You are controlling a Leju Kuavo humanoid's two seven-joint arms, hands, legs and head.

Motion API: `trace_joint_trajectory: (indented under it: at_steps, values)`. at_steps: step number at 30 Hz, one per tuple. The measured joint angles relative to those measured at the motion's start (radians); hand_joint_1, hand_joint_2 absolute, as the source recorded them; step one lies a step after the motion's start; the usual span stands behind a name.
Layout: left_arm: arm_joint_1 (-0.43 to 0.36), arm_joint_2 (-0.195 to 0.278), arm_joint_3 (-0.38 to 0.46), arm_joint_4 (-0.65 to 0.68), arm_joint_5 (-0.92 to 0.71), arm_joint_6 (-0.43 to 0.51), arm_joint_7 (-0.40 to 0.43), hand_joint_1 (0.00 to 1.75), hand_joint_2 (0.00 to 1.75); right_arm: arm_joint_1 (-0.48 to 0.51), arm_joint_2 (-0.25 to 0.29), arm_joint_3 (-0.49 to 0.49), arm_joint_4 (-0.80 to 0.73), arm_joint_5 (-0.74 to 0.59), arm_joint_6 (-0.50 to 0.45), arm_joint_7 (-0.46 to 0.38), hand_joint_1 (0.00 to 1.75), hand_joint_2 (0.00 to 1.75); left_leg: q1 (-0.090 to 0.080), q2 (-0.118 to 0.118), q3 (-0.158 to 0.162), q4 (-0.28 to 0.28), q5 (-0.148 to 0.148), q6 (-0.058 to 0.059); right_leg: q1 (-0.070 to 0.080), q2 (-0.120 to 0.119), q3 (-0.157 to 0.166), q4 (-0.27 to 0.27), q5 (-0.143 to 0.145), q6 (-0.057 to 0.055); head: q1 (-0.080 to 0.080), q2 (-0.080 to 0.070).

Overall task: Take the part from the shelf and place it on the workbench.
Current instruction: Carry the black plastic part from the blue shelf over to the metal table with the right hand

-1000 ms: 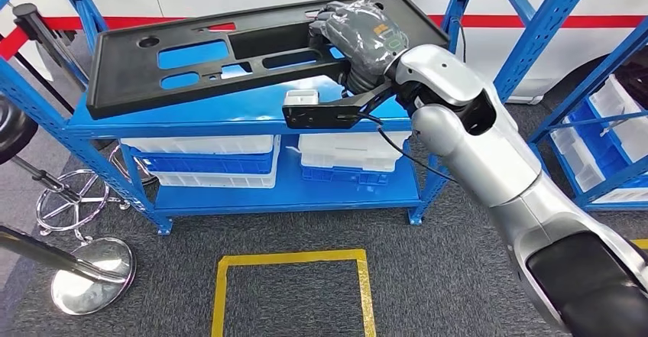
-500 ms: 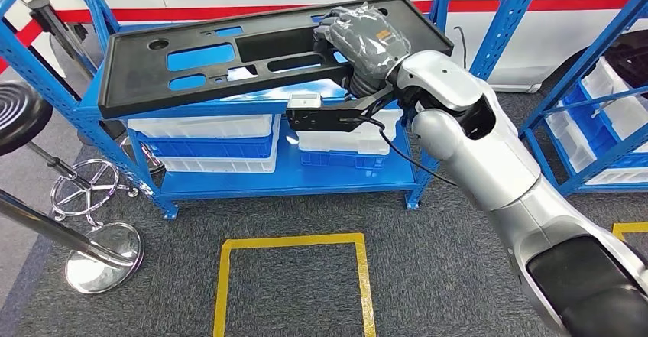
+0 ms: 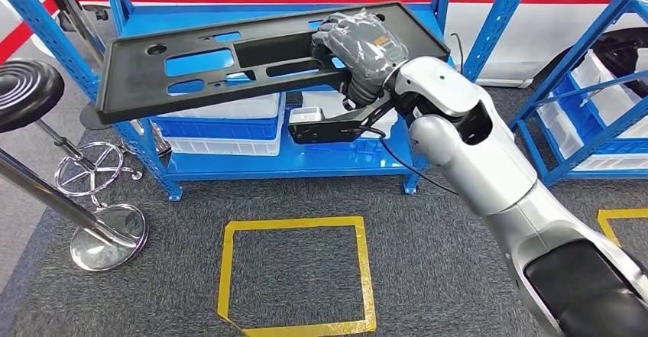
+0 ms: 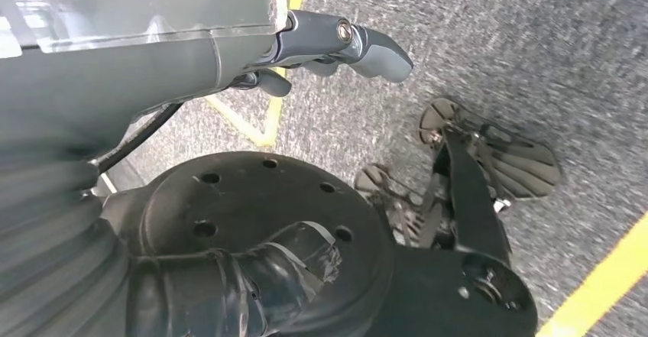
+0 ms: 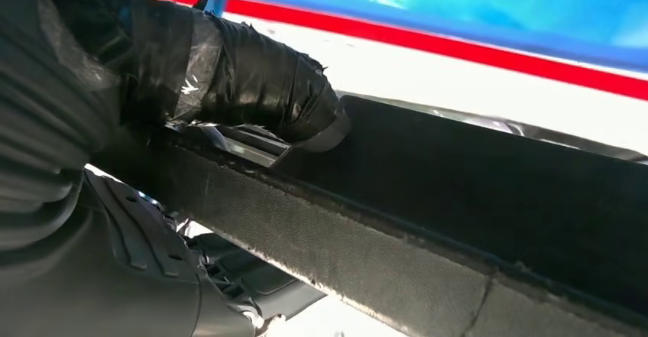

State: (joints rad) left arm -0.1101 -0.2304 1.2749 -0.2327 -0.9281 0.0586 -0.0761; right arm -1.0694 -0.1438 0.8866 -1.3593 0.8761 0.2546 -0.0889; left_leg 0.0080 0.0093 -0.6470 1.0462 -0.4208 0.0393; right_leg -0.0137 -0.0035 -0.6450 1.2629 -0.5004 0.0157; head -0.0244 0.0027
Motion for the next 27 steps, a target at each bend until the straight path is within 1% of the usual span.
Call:
trace_joint_trajectory:
  at_steps: [1,2,3,4,5,6,7,8,9,10,11,12,13,14,15,16,17,18,19,20,21,22,23,24,25,26,27]
  values:
    - [0.000,0.000,0.000,0.000,0.000,-0.001,0.000,0.00,1.75,0.000,0.000,0.000,0.000,0.000,0.000,0.001,1.75,1.75,-0.001,-0.001,-0.009,0.003,0.007,-0.003,0.002,0.001,0.051,-0.070,0.001,-0.005,0.000,0.000]
    - [0.000,0.000,0.000,0.000,0.000,-0.001,0.001,0.00,1.75,0.000,0.000,-0.002,0.000,0.001,0.000,0.001,1.75,1.75,-0.002,-0.002,-0.015,0.004,0.016,-0.008,0.005,0.002,0.095,-0.137,-0.010,-0.010,0.000,0.000]
    - [0.000,-0.001,0.000,0.000,0.000,-0.002,0.003,0.00,1.75,-0.001,0.000,-0.003,-0.001,0.001,-0.001,0.002,1.75,1.75,-0.003,-0.002,-0.019,0.001,0.026,-0.014,0.008,0.003,0.122,-0.185,-0.023,-0.014,0.000,0.000]
    - [0.000,-0.001,0.000,0.000,0.000,-0.003,0.005,0.00,1.75,-0.002,0.000,-0.004,-0.001,0.001,-0.001,0.002,1.75,1.75,-0.003,-0.002,-0.022,-0.004,0.038,-0.020,0.012,0.004,0.134,-0.216,-0.031,-0.018,0.000,0.000]
    - [0.001,-0.001,0.000,0.000,0.001,-0.004,0.006,0.00,1.75,-0.001,0.000,-0.005,-0.001,0.001,-0.001,0.001,1.75,1.75,-0.003,-0.002,-0.026,-0.011,0.049,-0.026,0.011,0.003,0.130,-0.226,-0.024,-0.023,0.000,0.000]
    - [0.001,-0.001,0.000,0.000,0.002,-0.005,0.007,0.00,1.75,-0.002,0.001,-0.005,0.000,0.001,-0.001,0.000,1.75,1.75,-0.002,-0.003,-0.032,-0.012,0.048,-0.031,0.009,0.001,0.119,-0.230,-0.010,-0.029,0.000,0.000]
    - [0.001,0.000,0.000,0.000,0.002,-0.005,0.008,0.00,1.75,-0.001,0.003,-0.005,0.000,0.001,0.000,-0.001,1.75,1.75,-0.002,-0.004,-0.043,-0.001,0.027,-0.036,0.006,-0.002,0.107,-0.234,0.004,-0.038,0.000,0.000]
    - [0.001,0.000,0.000,0.000,0.003,-0.006,0.008,0.00,1.75,-0.001,0.005,-0.005,0.002,0.002,0.002,-0.001,1.75,1.75,-0.002,-0.005,-0.056,0.028,-0.015,-0.040,0.004,-0.005,0.093,-0.237,0.018,-0.047,-0.001,0.000]
    - [0.001,0.000,0.000,0.000,0.004,-0.006,0.008,0.00,1.75,-0.002,0.008,-0.005,0.003,0.003,0.006,-0.002,1.75,1.75,-0.001,-0.006,-0.069,0.078,-0.070,-0.043,0.004,-0.006,0.078,-0.238,0.031,-0.053,-0.001,0.000]
    - [0.001,0.001,0.000,0.000,0.003,-0.007,0.007,0.00,1.75,-0.004,0.011,-0.004,0.005,0.005,0.010,-0.003,1.75,1.75,-0.001,-0.006,-0.083,0.143,-0.122,-0.045,0.006,-0.007,0.062,-0.237,0.044,-0.057,-0.001,0.000]
    - [0.001,0.001,0.000,0.000,0.001,-0.008,0.007,0.00,1.75,-0.006,0.015,-0.003,0.008,0.009,0.015,-0.003,1.75,1.75,-0.001,-0.006,-0.091,0.208,-0.152,-0.047,0.007,-0.007,0.046,-0.235,0.056,-0.058,-0.001,0.000]
    - [0.001,0.002,0.000,0.000,-0.002,-0.010,0.006,0.00,1.75,-0.008,0.019,-0.001,0.014,0.013,0.020,-0.003,1.75,1.75,-0.001,-0.006,-0.092,0.259,-0.156,-0.048,0.009,-0.007,0.030,-0.233,0.067,-0.059,-0.001,0.000]
    - [0.001,0.002,0.000,0.000,-0.005,-0.012,0.004,0.00,1.75,-0.011,0.024,0.002,0.023,0.018,0.024,-0.002,1.75,1.75,-0.001,-0.006,-0.081,0.284,-0.134,-0.049,0.009,-0.007,0.013,-0.230,0.078,-0.058,-0.001,0.000]
    - [0.001,0.003,0.000,0.000,-0.008,-0.015,0.003,0.00,1.75,-0.014,0.031,0.005,0.035,0.022,0.027,0.001,1.75,1.75,-0.001,-0.006,-0.054,0.274,-0.101,-0.048,0.010,-0.008,-0.004,-0.226,0.088,-0.057,-0.001,0.000]
    - [0.000,0.004,0.000,0.000,-0.011,-0.016,0.002,0.00,1.75,-0.017,0.037,0.006,0.047,0.025,0.028,0.004,1.75,1.75,-0.001,-0.006,-0.011,0.231,-0.074,-0.047,0.010,-0.008,-0.019,-0.221,0.098,-0.054,-0.001,0.000]
    - [-0.001,0.004,0.000,0.000,-0.012,-0.018,0.001,0.00,1.75,-0.021,0.044,0.008,0.058,0.028,0.029,0.006,1.75,1.75,-0.002,-0.007,0.046,0.161,-0.070,-0.044,0.011,-0.007,-0.034,-0.214,0.106,-0.051,-0.001,0.000]
    - [-0.001,0.004,0.000,0.000,-0.013,-0.019,0.001,0.00,1.75,-0.024,0.049,0.008,0.067,0.030,0.029,0.007,1.75,1.75,-0.003,-0.008,0.101,0.081,-0.085,-0.041,0.012,-0.008,-0.044,-0.209,0.114,-0.047,-0.001,0.000]
    - [-0.001,0.004,0.000,0.000,-0.014,-0.019,0.001,0.00,1.75,-0.027,0.054,0.008,0.074,0.031,0.028,0.008,1.75,1.75,-0.005,-0.009,0.140,0.021,-0.103,-0.038,0.013,-0.008,-0.051,-0.207,0.124,-0.043,-0.001,0.000]
    - [0.000,0.004,-0.001,0.000,-0.014,-0.020,0.000,0.00,1.75,-0.030,0.058,0.009,0.079,0.032,0.028,0.008,1.75,1.75,-0.008,-0.011,0.161,-0.017,-0.117,-0.036,0.013,-0.009,-0.055,-0.208,0.135,-0.038,-0.001,0.000]
    - [0.000,0.004,-0.001,0.000,-0.014,-0.021,0.000,0.00,1.75,-0.032,0.061,0.009,0.084,0.033,0.028,0.009,1.75,1.75,-0.008,-0.011,0.160,-0.034,-0.116,-0.032,0.014,-0.009,-0.057,-0.212,0.147,-0.033,0.000,0.000]
    - [0.000,0.003,-0.001,0.000,-0.014,-0.022,0.000,0.00,1.75,-0.034,0.063,0.010,0.090,0.034,0.028,0.009,1.75,1.75,-0.006,-0.009,0.152,-0.034,-0.103,-0.029,0.014,-0.007,-0.060,-0.215,0.151,-0.028,-0.001,0.000]
    - [-0.001,0.003,-0.001,0.000,-0.016,-0.023,-0.001,0.00,1.75,-0.037,0.064,0.012,0.095,0.037,0.029,0.009,1.75,1.75,-0.003,-0.007,0.143,-0.037,-0.092,-0.022,0.014,-0.005,-0.066,-0.208,0.136,-0.023,0.000,0.000]
    - [-0.001,0.002,-0.001,0.000,-0.019,-0.024,-0.002,0.00,1.75,-0.041,0.065,0.014,0.101,0.041,0.029,0.011,1.75,1.75,0.000,-0.005,0.130,-0.040,-0.078,-0.014,0.014,-0.003,-0.076,-0.184,0.101,-0.018,0.000,0.000]
    - [-0.002,0.001,-0.002,0.000,-0.022,-0.025,-0.003,0.00,1.75,-0.046,0.066,0.017,0.109,0.049,0.029,0.013,1.75,1.75,0.002,-0.002,0.117,-0.039,-0.066,-0.007,0.011,-0.001,-0.088,-0.138,0.048,-0.014,0.000,0.000]
    - [-0.001,0.002,-0.002,0.000,-0.026,-0.026,-0.004,0.00,1.75,-0.054,0.070,0.019,0.120,0.059,0.028,0.018,1.75,1.75,0.001,-0.001,0.100,-0.036,-0.054,-0.003,0.010,0.000,-0.102,-0.076,-0.007,-0.011,0.001,0.000]
    - [-0.001,0.002,-0.003,0.000,-0.030,-0.026,-0.003,0.00,1.75,-0.063,0.076,0.022,0.135,0.071,0.028,0.023,1.75,1.75,0.001,0.000,0.083,-0.032,-0.043,0.000,0.008,0.000,-0.113,-0.008,-0.045,-0.008,0.000,0.000]
    - [-0.001,0.002,-0.003,0.000,-0.033,-0.026,-0.002,0.00,1.75,-0.073,0.085,0.025,0.153,0.082,0.028,0.028,1.75,1.75,0.000,0.001,0.065,-0.027,-0.032,-0.001,0.006,0.000,-0.118,0.048,-0.058,-0.007,0.001,0.000]
